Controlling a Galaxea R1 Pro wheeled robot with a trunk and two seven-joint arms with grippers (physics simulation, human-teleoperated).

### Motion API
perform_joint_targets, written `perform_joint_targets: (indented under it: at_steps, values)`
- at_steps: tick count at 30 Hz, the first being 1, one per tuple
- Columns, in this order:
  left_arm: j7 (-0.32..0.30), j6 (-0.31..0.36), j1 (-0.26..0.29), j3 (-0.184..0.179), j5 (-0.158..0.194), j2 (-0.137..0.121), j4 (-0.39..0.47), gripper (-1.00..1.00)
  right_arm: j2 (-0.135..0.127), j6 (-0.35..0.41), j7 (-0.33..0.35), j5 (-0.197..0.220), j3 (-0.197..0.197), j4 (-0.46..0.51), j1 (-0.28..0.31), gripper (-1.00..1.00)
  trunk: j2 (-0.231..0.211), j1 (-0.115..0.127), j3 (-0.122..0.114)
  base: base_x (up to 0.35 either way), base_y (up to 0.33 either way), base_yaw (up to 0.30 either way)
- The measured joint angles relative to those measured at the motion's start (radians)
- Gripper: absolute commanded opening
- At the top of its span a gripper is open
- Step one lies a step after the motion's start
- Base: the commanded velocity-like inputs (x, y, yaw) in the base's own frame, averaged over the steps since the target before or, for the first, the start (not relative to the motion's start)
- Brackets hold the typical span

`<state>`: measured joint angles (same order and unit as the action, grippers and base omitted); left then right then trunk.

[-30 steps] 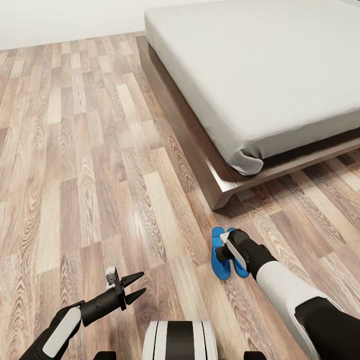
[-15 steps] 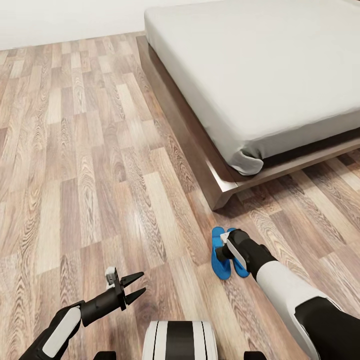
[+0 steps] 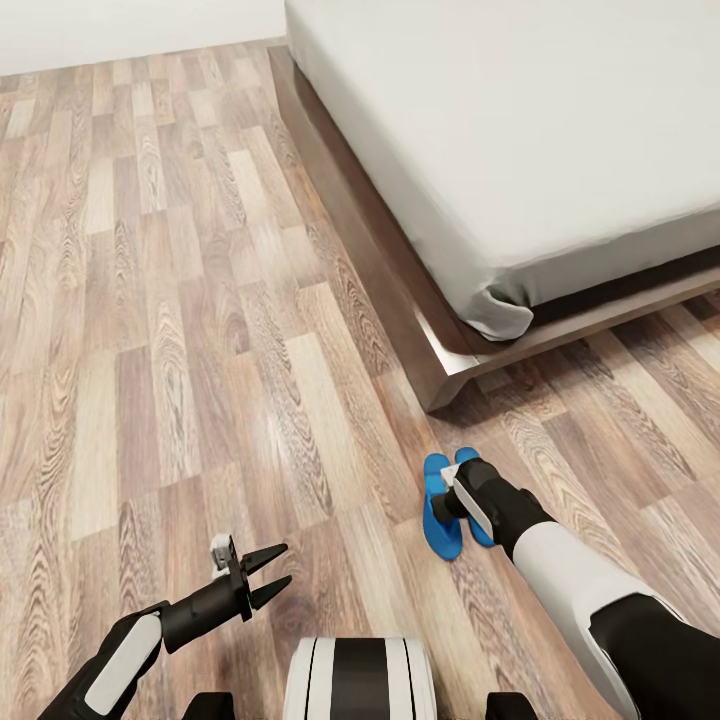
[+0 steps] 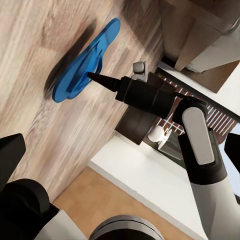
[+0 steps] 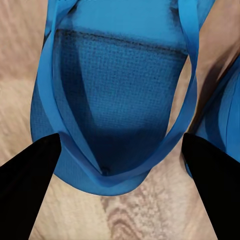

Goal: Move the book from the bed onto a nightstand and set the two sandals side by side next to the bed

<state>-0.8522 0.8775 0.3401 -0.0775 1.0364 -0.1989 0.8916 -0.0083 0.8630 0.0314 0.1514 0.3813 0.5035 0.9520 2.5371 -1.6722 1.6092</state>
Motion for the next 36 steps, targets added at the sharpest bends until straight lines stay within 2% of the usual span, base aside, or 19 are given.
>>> perform_joint_targets:
  at_steps: [25, 32, 36]
  values:
    - [0.0, 0.0, 0.0, 0.0, 0.0, -0.001, -0.002, 1.0, -0.001, -0.001, 0.0, -0.001, -0.001, -0.012, 0.001, -1.0, 0.0, 0.0, 0.0, 0.0, 0.0, 0.0]
    - [0.0, 0.0, 0.0, 0.0, 0.0, -0.001, -0.002, 1.0, -0.001, -0.002, -0.02, 0.0, 0.0, -0.012, 0.004, -1.0, 0.002, -0.003, 0.027, 0.0, 0.0, 0.0]
    - [0.0, 0.0, 0.0, 0.0, 0.0, -0.001, -0.003, 1.0, 0.0, -0.002, -0.034, 0.002, 0.0, -0.012, 0.005, -1.0, 0.002, -0.003, 0.027, 0.0, 0.0, 0.0]
